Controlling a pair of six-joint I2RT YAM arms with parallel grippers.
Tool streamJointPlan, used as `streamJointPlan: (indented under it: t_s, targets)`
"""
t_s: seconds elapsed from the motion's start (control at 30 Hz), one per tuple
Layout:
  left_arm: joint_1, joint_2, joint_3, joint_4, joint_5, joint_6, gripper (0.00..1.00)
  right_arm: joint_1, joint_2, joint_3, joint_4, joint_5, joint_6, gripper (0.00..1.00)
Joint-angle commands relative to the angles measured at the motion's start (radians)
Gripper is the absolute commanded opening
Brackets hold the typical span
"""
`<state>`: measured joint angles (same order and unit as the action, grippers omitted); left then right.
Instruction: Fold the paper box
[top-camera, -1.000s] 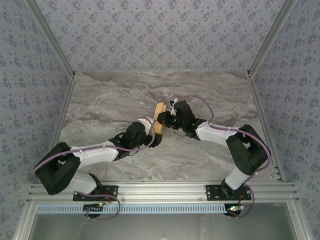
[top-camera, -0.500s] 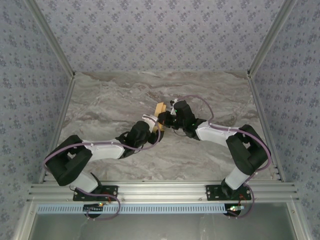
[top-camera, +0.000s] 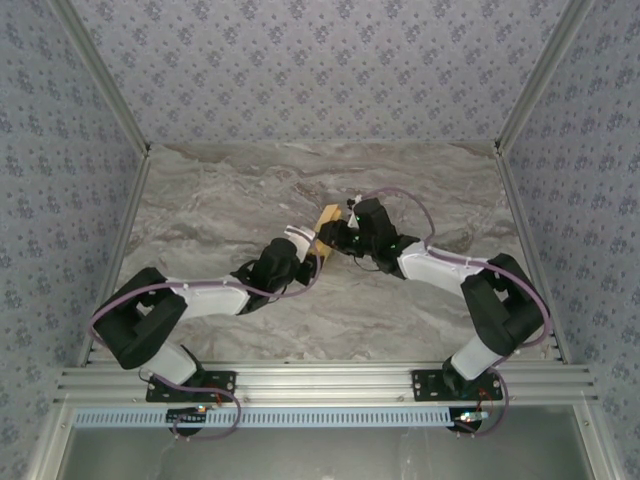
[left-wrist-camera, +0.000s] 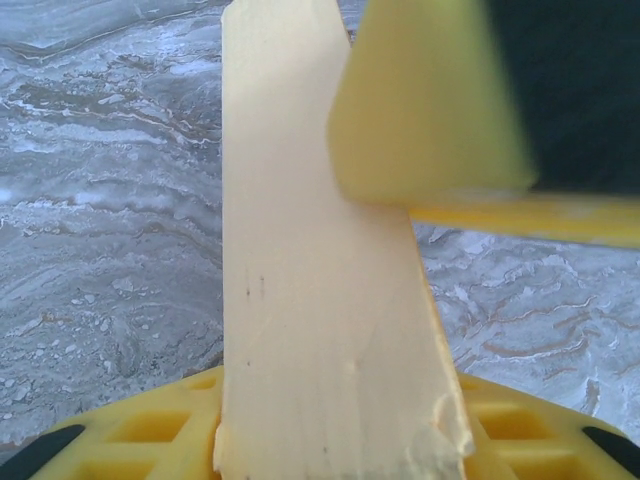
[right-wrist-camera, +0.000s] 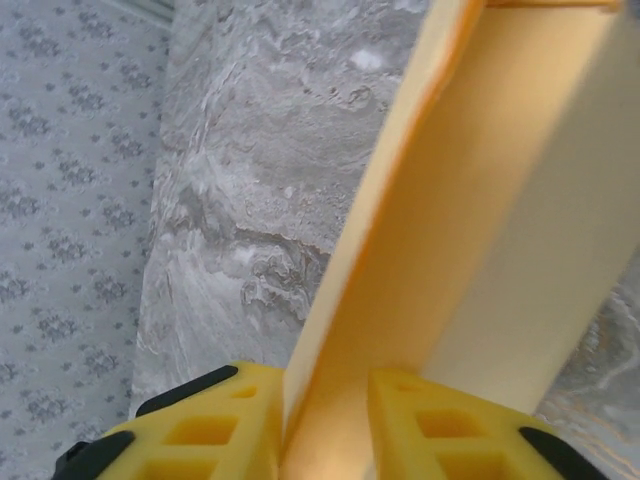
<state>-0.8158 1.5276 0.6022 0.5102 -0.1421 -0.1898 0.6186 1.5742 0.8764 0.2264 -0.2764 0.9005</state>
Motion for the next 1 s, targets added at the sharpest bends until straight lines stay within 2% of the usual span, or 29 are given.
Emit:
streamJointPlan:
  t_s: [0.0,0.2,0.27,0.33,0.37,0.5,0.6,0.77,0.97]
  targets:
    - [0.025,-0.034,-0.026,0.042,0.056,0.042,0.41,-0.02,-0.072,0.039,-0.114,0.009,-0.071,0.36]
    - [0.076,-0.077,-0.025,0.011,0.176,0.133,0.37,-0.084,-0.192,0.049,-0.208,0.043,-0.328,0.47]
    - [0.096,-0.084,-0.024,0.007,0.216,0.159,0.36,-0.111,-0.211,0.064,-0.227,-0.006,-0.454,0.5]
    - [0.125,-0.093,-0.025,0.011,0.28,0.185,0.36,-0.154,-0.204,0.085,-0.255,-0.134,-0.58,0.53]
    - [0.139,-0.093,-0.023,0.01,0.311,0.189,0.35,-0.17,-0.199,0.097,-0.281,-0.156,-0.624,0.53]
    - [0.2,-0.114,-0.006,-0.02,0.45,0.233,0.34,-0.224,-0.198,0.109,-0.356,-0.197,-0.825,0.53]
    - [0.234,-0.136,0.014,-0.076,0.548,0.284,0.33,-0.226,-0.225,0.074,-0.337,-0.188,-0.971,0.53]
    - [0.251,-0.143,0.088,-0.227,0.651,0.374,0.31,-0.237,-0.227,0.048,-0.309,-0.131,-1.089,0.52]
    - [0.257,-0.128,0.132,-0.263,0.707,0.363,0.28,-0.244,-0.233,-0.003,-0.264,-0.111,-1.148,0.49]
